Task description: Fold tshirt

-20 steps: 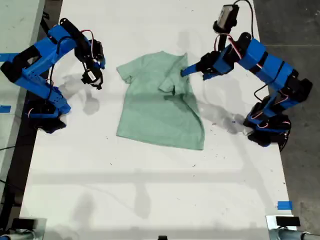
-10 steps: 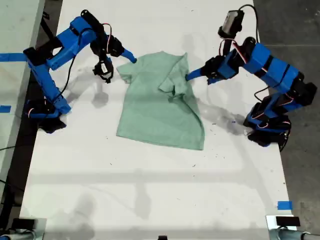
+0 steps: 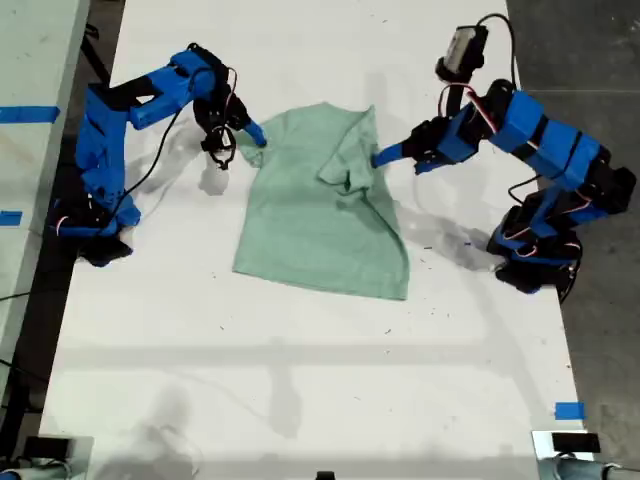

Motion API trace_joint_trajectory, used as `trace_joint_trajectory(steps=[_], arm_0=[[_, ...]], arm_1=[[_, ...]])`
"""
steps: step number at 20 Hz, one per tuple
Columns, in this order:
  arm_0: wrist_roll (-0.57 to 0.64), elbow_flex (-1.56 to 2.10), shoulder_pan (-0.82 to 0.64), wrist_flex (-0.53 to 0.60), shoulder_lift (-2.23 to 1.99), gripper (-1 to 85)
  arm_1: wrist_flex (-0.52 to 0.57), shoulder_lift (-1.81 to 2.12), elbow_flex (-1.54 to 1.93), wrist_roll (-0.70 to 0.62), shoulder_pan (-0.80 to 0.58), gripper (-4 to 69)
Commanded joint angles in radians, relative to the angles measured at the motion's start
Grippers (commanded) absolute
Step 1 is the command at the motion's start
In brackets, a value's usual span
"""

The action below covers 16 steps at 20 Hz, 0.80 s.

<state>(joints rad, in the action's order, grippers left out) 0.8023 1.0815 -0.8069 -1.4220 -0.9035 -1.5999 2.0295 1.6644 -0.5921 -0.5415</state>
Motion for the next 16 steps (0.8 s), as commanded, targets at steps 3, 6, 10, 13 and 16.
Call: trace_joint_trajectory(steps=[3, 6, 10, 13, 16], arm_0=[[0.018, -0.124, -0.029, 0.028, 0.095, 0.6], [0.009, -0.143, -0.002, 0.035, 0.094, 0.1], [0.002, -0.156, 0.009, 0.014, 0.037, 0.0], [-0.005, -0.163, 0.015, -0.071, -0.11, 0.0], [0.011, -0.298, 0.091, -0.1, -0.23, 0.0]], arm_1=[[0.035, 0.095, 0.043, 0.025, 0.015, 35.7], [0.048, 0.118, 0.077, 0.031, 0.009, 35.5], [0.049, 0.132, 0.103, 0.035, 0.006, 35.5], [0.051, 0.175, 0.141, 0.038, -0.003, 35.5], [0.051, 0.221, 0.19, 0.038, -0.021, 35.5]])
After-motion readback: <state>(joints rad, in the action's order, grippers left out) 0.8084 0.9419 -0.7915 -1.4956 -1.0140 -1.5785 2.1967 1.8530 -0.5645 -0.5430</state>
